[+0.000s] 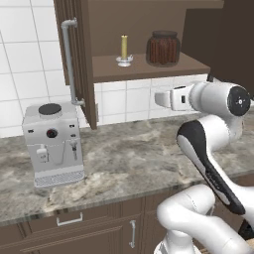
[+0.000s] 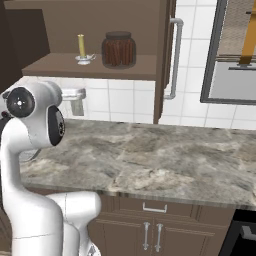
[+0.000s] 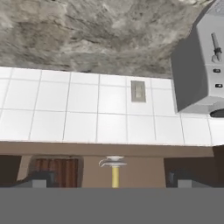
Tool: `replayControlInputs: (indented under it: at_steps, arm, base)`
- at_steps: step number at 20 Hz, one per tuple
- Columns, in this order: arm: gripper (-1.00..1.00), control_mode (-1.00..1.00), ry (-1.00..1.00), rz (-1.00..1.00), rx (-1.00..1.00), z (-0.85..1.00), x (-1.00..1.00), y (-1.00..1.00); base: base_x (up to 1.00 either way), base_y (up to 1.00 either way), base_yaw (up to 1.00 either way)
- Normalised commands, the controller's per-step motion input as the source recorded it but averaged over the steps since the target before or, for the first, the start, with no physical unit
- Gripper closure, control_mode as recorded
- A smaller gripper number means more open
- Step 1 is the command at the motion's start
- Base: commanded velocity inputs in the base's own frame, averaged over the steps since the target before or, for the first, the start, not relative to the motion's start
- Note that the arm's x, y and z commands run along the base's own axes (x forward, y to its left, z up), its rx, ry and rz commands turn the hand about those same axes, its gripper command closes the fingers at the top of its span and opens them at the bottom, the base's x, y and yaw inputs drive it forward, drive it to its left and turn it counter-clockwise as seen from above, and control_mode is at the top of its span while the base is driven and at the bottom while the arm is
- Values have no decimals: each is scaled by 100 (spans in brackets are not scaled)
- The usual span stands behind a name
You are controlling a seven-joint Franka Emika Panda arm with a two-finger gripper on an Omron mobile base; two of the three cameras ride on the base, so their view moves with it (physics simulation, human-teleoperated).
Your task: Pick the candle and jar from the dining table and place them in the open cabinet. Close the cabinet after placing the objects.
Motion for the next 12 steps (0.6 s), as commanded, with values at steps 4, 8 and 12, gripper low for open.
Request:
replayControlInputs:
  at_steps: [4, 8, 12]
  arm:
    - [-100, -100, 1, -1, 0, -5, -74, -10]
    - [-100, -100, 0, -3, 0, -20, -69, -23]
    - [-100, -100, 0, -10, 9, -21, -46, -42]
  base:
    - [0, 0, 0]
    - [0, 0, 0]
    - [0, 0, 0]
